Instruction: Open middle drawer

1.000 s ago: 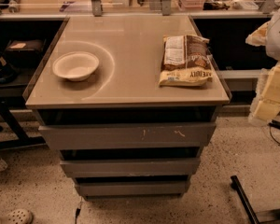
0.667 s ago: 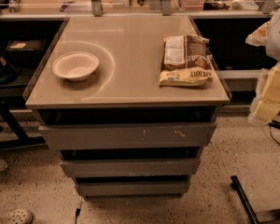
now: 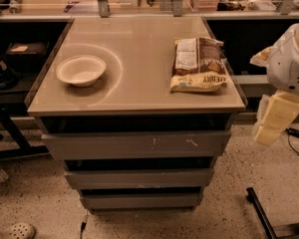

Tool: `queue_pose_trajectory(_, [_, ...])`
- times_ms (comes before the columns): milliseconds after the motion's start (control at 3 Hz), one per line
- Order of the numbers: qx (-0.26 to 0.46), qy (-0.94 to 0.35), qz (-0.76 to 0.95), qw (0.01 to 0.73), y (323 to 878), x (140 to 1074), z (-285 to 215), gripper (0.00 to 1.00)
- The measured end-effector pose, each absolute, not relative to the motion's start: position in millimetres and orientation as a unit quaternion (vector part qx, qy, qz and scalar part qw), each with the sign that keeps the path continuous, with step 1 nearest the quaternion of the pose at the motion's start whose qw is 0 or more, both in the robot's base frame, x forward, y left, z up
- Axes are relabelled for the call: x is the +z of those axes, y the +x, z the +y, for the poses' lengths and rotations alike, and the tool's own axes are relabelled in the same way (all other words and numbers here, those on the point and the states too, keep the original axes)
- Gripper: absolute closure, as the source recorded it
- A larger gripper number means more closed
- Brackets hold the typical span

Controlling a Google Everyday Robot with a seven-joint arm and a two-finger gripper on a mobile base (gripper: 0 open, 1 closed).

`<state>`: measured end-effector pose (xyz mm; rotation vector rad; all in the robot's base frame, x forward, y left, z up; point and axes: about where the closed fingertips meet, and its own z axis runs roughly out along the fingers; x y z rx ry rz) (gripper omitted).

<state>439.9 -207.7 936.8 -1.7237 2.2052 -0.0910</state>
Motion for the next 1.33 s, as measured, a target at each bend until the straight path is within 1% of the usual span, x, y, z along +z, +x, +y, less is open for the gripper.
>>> queue_pose_trajectory(333, [-0.032,-0.611,0.777,0.15,438,883,-199,0.0])
queue_pose_trajectory(667, [-0.032,-0.611,0.777,0.15,438,883,-199,0.0])
queue_pose_trajectory(1000, [0.0,-0.601,0.788,0.133,420,843,-190,0.0])
queue_pose_trajectory(1333, [0.039,-0.592,0.798,0.107,398,761,-169,0.0])
